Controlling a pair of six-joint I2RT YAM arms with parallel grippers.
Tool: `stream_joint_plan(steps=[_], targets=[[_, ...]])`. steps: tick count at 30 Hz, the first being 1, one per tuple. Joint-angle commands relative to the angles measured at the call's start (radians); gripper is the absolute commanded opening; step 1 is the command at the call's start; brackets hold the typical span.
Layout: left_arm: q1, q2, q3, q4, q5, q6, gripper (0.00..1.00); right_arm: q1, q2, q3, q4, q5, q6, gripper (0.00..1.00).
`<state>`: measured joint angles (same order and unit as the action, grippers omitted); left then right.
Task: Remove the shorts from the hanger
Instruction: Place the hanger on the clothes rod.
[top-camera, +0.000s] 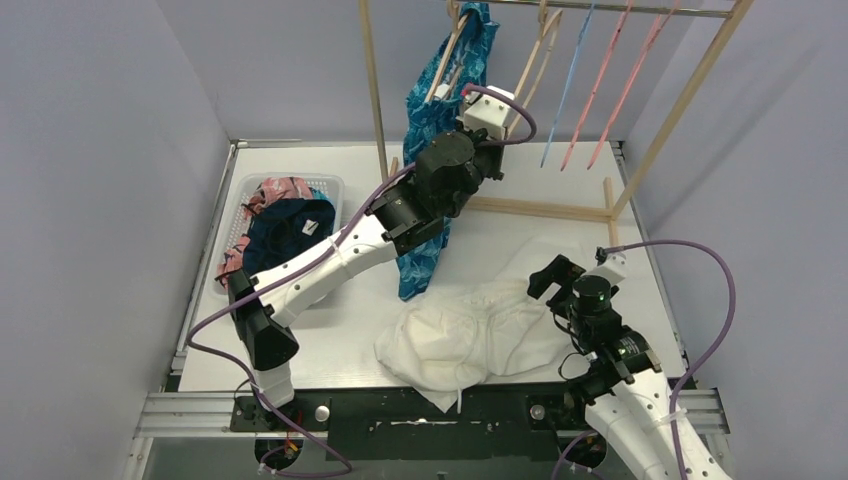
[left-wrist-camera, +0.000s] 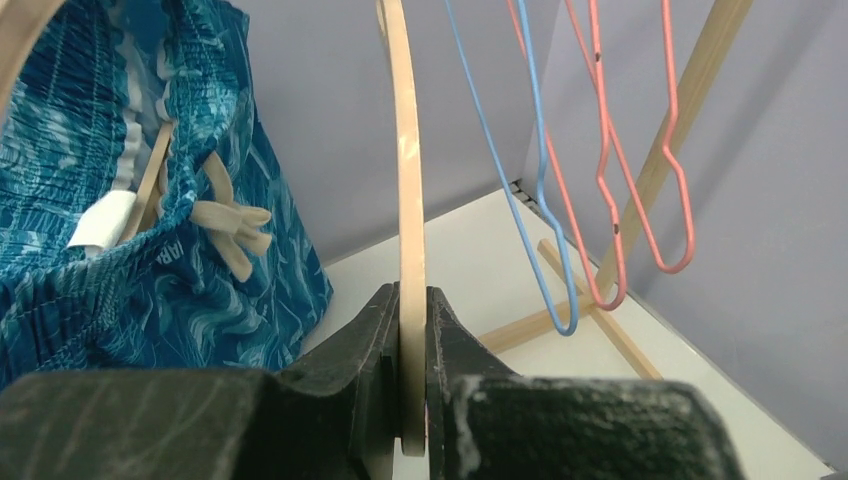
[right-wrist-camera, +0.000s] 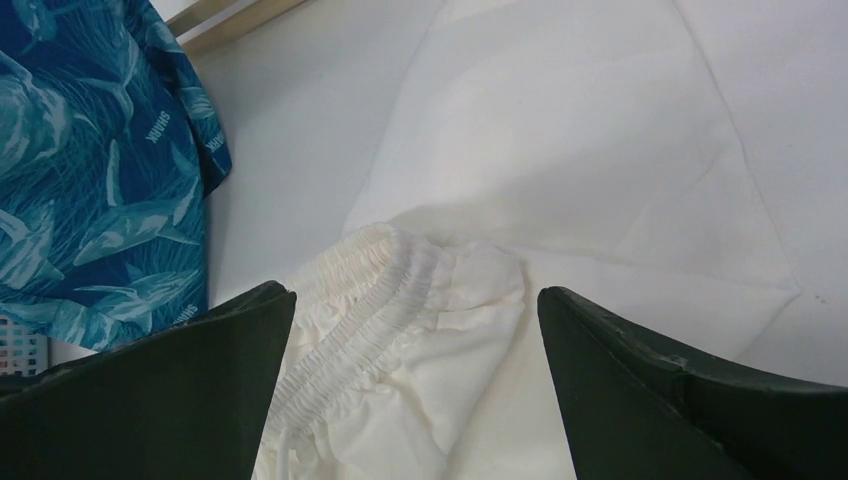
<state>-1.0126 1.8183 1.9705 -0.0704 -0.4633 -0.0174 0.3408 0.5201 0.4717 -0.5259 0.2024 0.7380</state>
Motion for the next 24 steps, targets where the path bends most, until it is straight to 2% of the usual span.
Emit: stream_joint_plan(steps=[1,6,7,9,12,15,20,24], targets=[[0.011,-0.098,-0.083,0.033,0.016,-0.053,0.03,-0.004,-0.077,0.033,-0.050,0.040,0.053,0.98],[0.022,-0.125,-0.101,0.028,0.049,-0.078,0.04,-0.004,-0.172,0.027,-0.110,0.025,0.137,0.98],[0.023,-0.128,-0.105,0.020,0.063,-0.080,0.11,-0.003,-0.192,0.025,-0.118,0.018,0.152,0.98],[0.022,-0.139,-0.121,0.010,0.082,-0.086,0.31,-0.004,-0.225,0.022,-0.136,0.000,0.178,0.98],[0.023,-0.145,-0.122,-0.017,0.106,-0.097,0.36,-0.003,-0.272,0.023,-0.157,-0.030,0.203,0.98],[0.028,-0.134,-0.090,-0.079,0.135,-0.117,0.55,-0.003,-0.295,0.036,-0.185,-0.044,0.216,0.98],[0.028,-0.183,-0.124,-0.158,0.155,-0.153,0.76,-0.002,-0.305,0.060,-0.216,-0.082,0.202,0.98],[0.031,-0.311,-0.237,-0.233,0.196,-0.145,0.78,-0.002,-0.306,0.047,-0.207,-0.126,0.191,0.98]])
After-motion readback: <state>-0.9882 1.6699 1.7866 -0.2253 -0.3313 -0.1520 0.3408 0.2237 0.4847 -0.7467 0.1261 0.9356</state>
